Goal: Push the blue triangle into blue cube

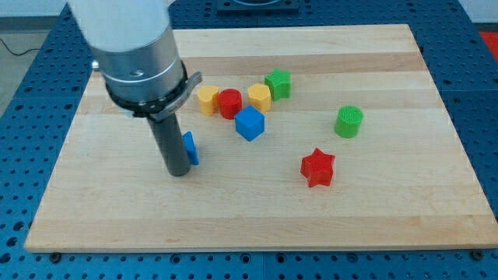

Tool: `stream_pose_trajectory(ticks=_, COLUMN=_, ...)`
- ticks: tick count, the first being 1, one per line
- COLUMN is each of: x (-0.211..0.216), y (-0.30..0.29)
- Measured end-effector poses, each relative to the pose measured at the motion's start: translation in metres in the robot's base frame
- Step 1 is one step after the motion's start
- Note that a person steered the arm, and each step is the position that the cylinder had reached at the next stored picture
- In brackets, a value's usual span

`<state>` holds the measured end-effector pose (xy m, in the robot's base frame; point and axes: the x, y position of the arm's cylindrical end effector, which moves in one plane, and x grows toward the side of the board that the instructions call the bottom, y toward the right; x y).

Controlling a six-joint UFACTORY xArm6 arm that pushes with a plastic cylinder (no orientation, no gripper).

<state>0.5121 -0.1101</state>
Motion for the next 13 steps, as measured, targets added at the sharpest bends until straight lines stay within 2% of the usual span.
stream_pose_trajectory(ticks=1, x=0.010, y=-0.007)
stream_pose_trajectory(ticks=2, x=0.009, y=-0.052)
stream_pose_trajectory(ticks=4, x=-0.025, y=-0.036)
stream_pose_trajectory(ticks=6, x=-0.040, y=-0.014)
stream_pose_trajectory(ticks=7, x=-0.042, y=-0.029)
stream_pose_trajectory(ticks=10, x=-0.040, y=-0.072)
stream_pose_trajectory(ticks=11, x=-0.019, y=-0.118)
stream_pose_trajectory(ticks=12, x=-0.004, y=-0.128)
stream_pose_trajectory(ticks=13, x=-0.005, y=-0.111)
